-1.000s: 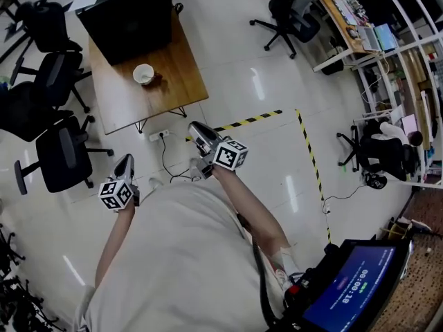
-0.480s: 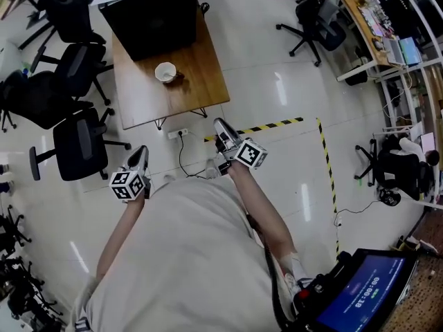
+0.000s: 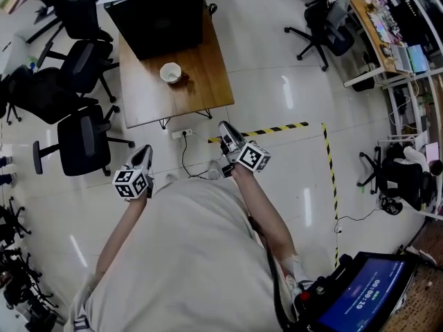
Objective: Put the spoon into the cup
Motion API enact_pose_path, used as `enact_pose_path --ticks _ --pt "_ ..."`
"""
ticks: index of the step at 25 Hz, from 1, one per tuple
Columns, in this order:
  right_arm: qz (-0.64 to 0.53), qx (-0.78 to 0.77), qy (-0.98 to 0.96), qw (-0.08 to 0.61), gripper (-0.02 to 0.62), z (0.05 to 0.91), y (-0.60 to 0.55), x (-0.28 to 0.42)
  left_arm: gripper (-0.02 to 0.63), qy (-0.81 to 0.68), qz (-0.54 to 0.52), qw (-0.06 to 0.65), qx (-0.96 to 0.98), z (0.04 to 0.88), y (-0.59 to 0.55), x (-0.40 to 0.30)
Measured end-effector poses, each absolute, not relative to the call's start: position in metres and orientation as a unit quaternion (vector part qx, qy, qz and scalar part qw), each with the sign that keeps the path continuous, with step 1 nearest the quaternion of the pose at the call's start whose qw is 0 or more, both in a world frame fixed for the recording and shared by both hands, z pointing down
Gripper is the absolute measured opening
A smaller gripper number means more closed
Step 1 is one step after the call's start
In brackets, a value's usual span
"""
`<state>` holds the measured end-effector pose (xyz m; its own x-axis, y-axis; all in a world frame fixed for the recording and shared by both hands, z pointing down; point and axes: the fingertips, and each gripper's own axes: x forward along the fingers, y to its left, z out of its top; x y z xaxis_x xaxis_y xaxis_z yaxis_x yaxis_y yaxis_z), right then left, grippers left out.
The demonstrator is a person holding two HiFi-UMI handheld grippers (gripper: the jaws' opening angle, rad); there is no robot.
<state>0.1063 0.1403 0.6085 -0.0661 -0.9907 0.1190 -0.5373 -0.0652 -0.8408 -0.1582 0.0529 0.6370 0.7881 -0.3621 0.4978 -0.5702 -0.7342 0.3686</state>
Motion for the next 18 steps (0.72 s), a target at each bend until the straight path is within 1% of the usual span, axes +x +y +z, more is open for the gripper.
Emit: enact_pose_path --ticks 8,18 --pt "-0.383 -0.612 0.636 0.272 0.026 0.606 0.146 0.11 0.003 -0.261 0.205 0.26 0.907 0.64 0.065 -0.147" --pt "-0.378 -0.616 0.643 0.253 0.026 0.613 0.166 0.133 0.003 -0.257 0.214 0.259 0.906 0.645 0.087 -0.12"
